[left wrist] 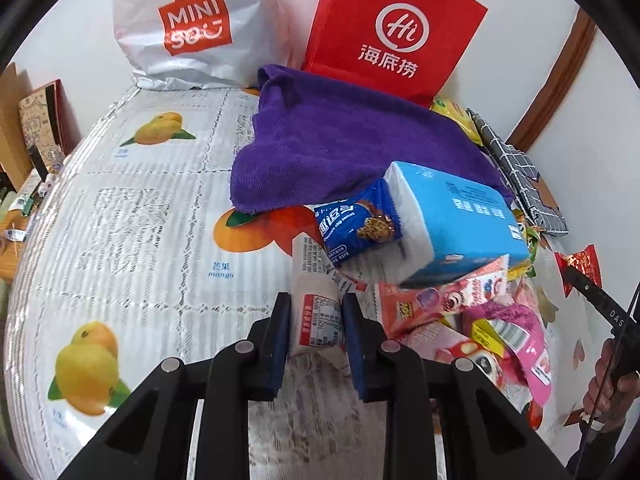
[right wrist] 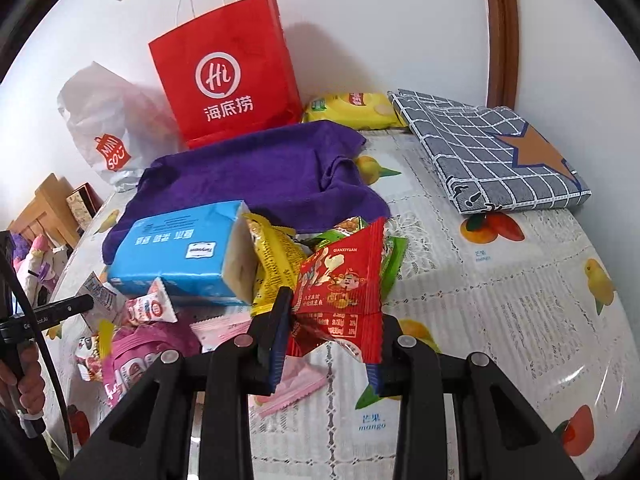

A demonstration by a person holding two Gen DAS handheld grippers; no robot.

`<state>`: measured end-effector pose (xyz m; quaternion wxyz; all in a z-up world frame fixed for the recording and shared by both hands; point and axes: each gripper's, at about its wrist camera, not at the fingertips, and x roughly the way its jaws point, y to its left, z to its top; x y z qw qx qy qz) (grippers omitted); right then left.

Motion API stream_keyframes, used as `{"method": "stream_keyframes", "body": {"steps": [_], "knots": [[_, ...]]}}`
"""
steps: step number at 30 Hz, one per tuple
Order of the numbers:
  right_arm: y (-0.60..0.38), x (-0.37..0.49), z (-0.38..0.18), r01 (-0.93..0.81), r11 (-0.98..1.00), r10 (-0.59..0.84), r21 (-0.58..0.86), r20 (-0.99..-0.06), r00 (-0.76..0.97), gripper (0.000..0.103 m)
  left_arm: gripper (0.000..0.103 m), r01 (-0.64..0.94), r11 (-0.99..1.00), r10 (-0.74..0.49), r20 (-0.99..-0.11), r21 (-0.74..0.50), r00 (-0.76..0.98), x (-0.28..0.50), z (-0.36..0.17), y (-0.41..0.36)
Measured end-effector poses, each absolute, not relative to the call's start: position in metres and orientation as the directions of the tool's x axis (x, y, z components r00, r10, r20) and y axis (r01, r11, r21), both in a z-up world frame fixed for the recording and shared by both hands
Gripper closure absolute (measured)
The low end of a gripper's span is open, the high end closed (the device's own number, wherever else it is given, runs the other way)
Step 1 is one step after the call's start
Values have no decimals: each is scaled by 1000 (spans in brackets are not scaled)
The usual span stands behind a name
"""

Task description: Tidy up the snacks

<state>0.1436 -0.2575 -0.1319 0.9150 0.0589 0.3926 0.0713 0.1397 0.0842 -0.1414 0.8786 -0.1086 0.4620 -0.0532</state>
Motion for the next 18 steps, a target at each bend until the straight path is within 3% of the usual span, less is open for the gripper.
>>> {"method": "stream_keyframes", "body": {"steps": [5,9,18], "knots": [[-257,133,-125,-100,981,190,168,-697,692,71,81,-8,972,-184,-783,-235,594,126,-127,83],[-252,123,-118,-118,981,191,152,-688,700,71,92,-4,972,-183,-767,-235,616,114,-114,82],[-241,108,-112,-161,976,219,148,-676,704,71,93,6,969,-202,-774,-249,600,103,-117,78]]}}
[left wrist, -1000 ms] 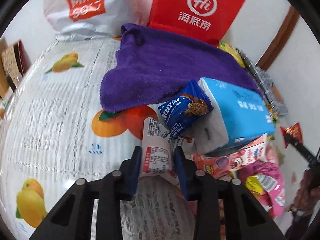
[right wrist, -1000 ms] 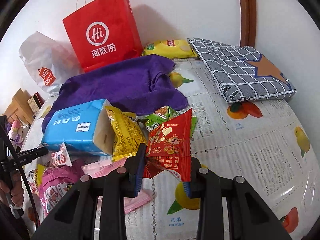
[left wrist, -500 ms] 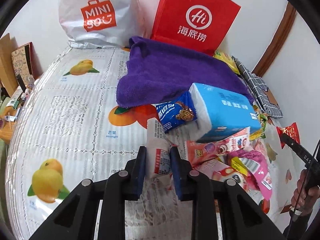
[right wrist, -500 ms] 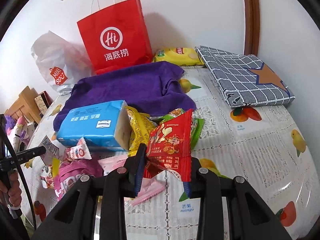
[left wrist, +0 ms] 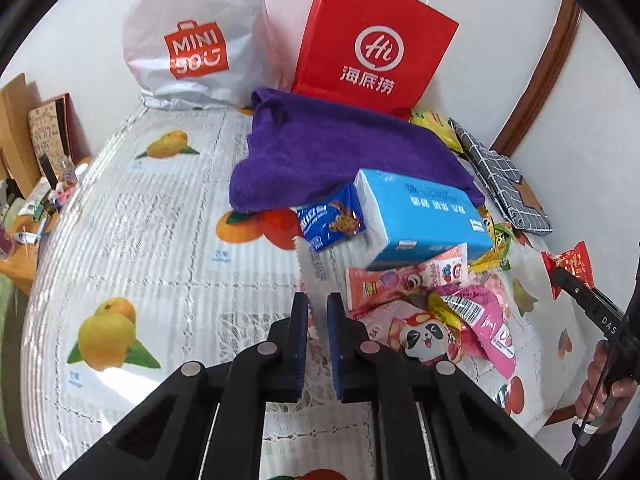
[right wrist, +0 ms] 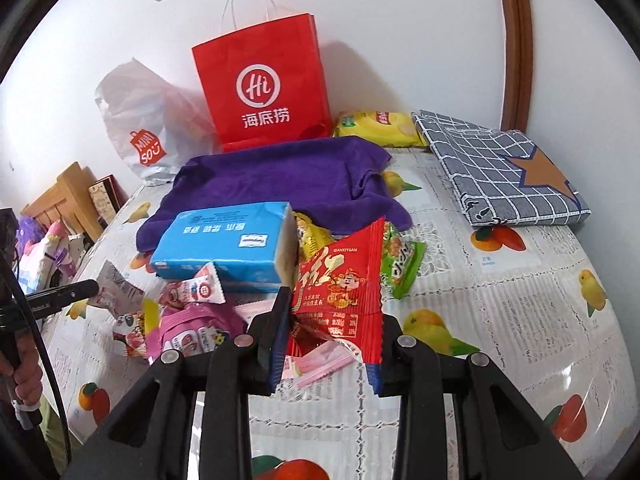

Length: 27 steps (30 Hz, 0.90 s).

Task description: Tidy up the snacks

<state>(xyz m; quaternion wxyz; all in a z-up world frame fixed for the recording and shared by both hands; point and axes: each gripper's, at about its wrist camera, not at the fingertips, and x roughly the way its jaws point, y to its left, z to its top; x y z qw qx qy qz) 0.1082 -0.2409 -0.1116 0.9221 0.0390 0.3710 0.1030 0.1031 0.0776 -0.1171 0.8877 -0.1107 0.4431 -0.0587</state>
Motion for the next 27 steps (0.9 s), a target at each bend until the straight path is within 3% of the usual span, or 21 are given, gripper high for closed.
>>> {"method": "stream_keyframes", "body": {"steps": [7,10,15,17,27], "knots": [[-240,109,-114,-162,976,216,144,-685,696,71,88,5,967,-211,-794,-254,571,111,-128,73],[-240,113,-115,-155,977,211,143,-691,692,71,81,6,967,-216,-804,-256,554,118,-134,70],[-241,121,-119,-150,979,206,141,-701,683,71,56,-6,969,-209,-826,-248,523,132,-144,66],[-240,123,-121,-147,979,203,140,-705,679,71,51,-13,972,-196,-835,-236,514,137,-150,65],[-243,135,-129,-126,983,185,136,-723,666,71,55,-17,983,-148,-850,-181,505,155,-164,61]]}}
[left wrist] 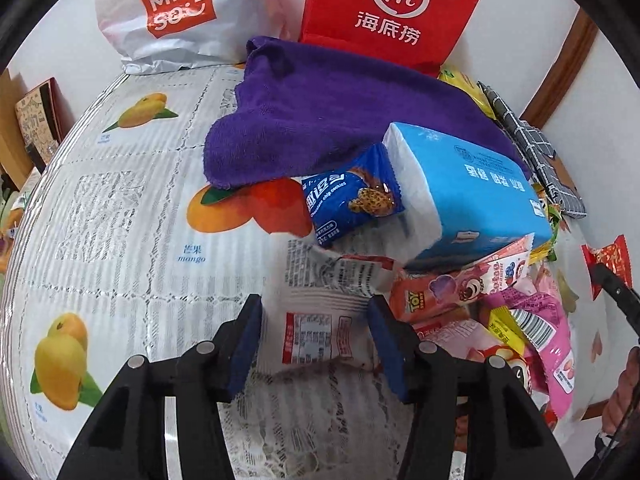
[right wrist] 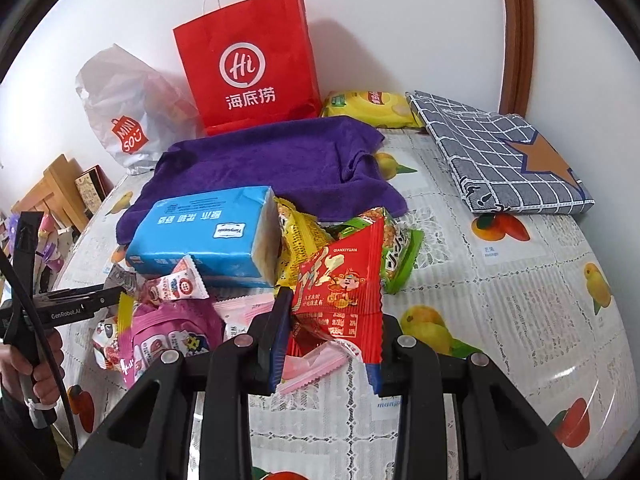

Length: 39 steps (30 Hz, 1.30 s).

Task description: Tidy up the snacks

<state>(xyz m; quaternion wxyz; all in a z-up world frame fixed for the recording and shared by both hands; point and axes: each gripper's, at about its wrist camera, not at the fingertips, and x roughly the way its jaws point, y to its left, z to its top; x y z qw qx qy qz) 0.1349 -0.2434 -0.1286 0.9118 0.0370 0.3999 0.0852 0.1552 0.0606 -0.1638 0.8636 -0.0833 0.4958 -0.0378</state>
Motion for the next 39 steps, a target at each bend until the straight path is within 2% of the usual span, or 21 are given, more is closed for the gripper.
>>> {"method": "stream_keyframes", "body": {"steps": [3,8,14,25,27,37,39], "knots": [[-242,136,-128,-129,983,185,133,-721,667,71,66,0,982,-163,-843,-190,512,156,-164,59],[-239,136,-127,-142,981,193,132,-718,669,71,78,24,972,-209,-822,-232,530,153,-158,63],[-235,133,-123,-150,979,202,136,-711,673,71,81,26,960,-248,-799,-280,548,145,-149,69],[-229,116,-106,-180,974,227,140,-676,701,71,83,35,961,-240,-764,-275,599,121,-124,72],[-228,113,-103,-185,973,231,140,-670,705,71,93,39,962,-237,-759,-270,606,117,-120,71],[-228,103,-95,-201,969,243,141,-655,715,71,93,43,962,-244,-773,-270,585,112,-124,63],[-229,103,-93,-200,970,243,141,-653,717,71,96,45,962,-242,-764,-270,598,111,-119,63]]}}
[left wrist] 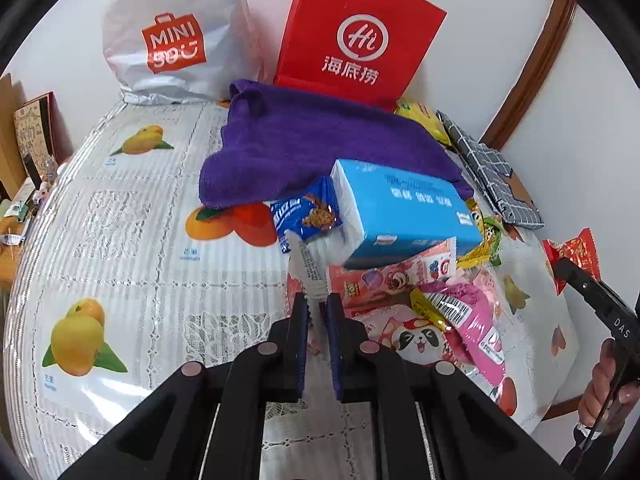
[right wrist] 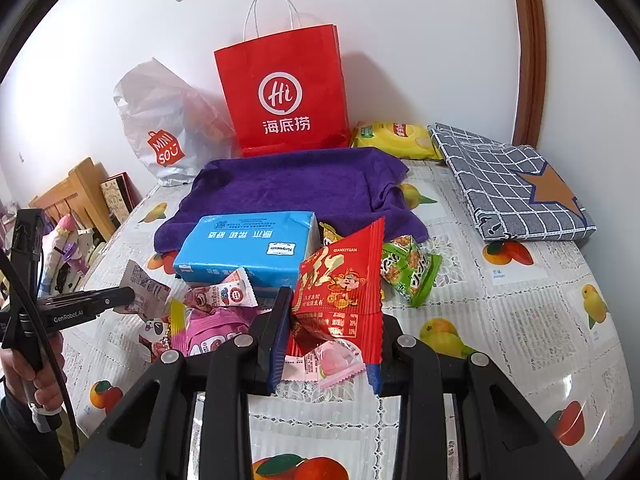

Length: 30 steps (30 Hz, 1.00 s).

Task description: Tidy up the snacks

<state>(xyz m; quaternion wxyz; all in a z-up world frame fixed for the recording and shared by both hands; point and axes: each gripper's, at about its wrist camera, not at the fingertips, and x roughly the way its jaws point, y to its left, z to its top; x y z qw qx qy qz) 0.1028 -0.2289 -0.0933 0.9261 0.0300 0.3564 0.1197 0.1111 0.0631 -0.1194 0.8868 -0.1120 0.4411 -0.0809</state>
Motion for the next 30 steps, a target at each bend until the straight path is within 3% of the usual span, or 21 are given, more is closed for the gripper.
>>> {"method": "stream_keyframes", "body": {"steps": [15,22,25,27,30], "knots": [[-223,97,-85,-220,965,261,144,-634,728,71,101,82,962,-251,-732,-259,633,101,-97,56],[-222,94,-85,-227,963,266,144,-632,728,71,101,67,968,-232,-758,-242,610,104,-102,56],[-221,96,-87,-225,964,264,144,-639,722,71,93,52,971,-218,-783,-232,583,111,-113,58],[-221,100,-90,-222,964,261,143,-647,716,71,76,46,971,-218,-793,-234,568,115,-119,59],[-221,107,-95,-214,966,256,146,-659,707,71,68,35,972,-214,-807,-233,551,125,-128,61]]}}
